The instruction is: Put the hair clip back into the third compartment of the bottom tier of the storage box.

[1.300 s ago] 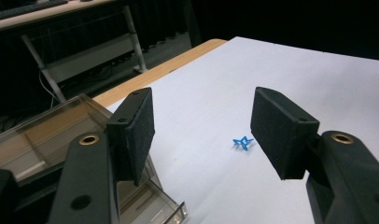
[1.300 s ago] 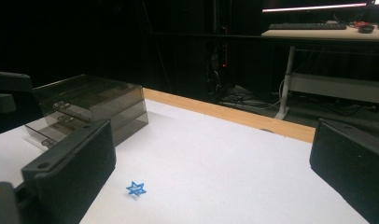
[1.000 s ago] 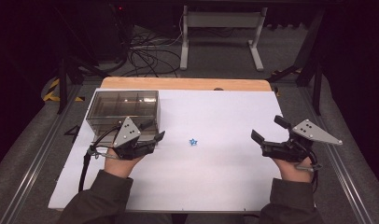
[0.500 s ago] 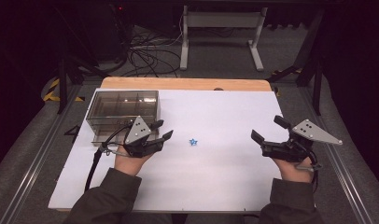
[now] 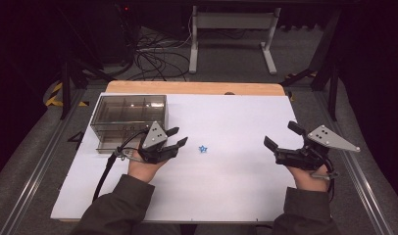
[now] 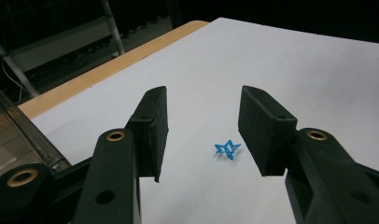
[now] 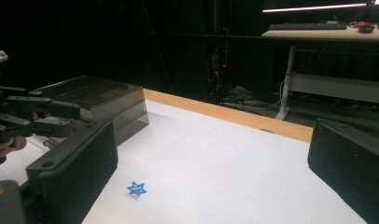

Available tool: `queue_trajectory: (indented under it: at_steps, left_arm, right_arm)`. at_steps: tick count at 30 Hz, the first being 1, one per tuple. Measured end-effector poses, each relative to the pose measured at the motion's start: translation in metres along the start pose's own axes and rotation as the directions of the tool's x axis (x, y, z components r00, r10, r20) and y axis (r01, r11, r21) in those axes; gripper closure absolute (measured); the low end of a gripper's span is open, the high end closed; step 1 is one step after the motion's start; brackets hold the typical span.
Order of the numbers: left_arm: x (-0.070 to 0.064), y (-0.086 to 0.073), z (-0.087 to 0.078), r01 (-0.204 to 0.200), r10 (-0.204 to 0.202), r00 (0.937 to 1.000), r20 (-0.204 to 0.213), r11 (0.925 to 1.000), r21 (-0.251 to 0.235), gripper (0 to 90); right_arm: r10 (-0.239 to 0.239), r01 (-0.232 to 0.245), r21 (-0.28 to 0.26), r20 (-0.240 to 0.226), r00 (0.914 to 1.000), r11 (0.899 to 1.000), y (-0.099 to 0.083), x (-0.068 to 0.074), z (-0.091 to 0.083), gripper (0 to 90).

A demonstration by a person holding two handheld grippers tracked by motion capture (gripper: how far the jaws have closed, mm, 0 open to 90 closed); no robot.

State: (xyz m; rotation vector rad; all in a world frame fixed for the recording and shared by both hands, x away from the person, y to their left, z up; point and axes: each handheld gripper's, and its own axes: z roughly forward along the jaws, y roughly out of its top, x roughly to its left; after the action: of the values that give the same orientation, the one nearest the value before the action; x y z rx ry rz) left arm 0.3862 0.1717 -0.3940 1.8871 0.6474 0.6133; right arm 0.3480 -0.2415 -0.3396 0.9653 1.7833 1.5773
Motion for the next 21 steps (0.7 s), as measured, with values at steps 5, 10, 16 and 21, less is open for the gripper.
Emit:
queue_trajectory:
  at_steps: [5, 10, 16, 21]
  left_arm:
    - [-0.002, -0.001, 0.006, -0.011, 0.01, 0.9999, 0.01, 0.9999, 0.01, 54.2]
    - [-0.003, -0.002, 0.013, -0.013, 0.012, 0.9997, 0.021, 0.9995, 0.03, 55.8]
    - [-0.006, -0.005, 0.023, -0.024, 0.022, 0.9993, 0.031, 0.9988, 0.042, 56.3]
    - [-0.007, -0.007, 0.03, -0.033, 0.031, 0.9989, 0.036, 0.9978, 0.058, 57.4]
  right_arm:
    - [0.004, -0.004, 0.001, -0.003, 1.0, 1.0, 0.0, 0.0, 0.0, 2.1]
    - [0.006, -0.006, 0.003, -0.006, 1.0, 1.0, 0.0, 0.0, 0.0, 2.3]
    - [0.001, -0.001, 0.006, -0.008, 1.0, 1.0, 0.0, 0.0, 0.001, 2.3]
    - [-0.002, 0.002, 0.009, -0.014, 0.9999, 1.0, 0.0, 0.001, 0.002, 2.5]
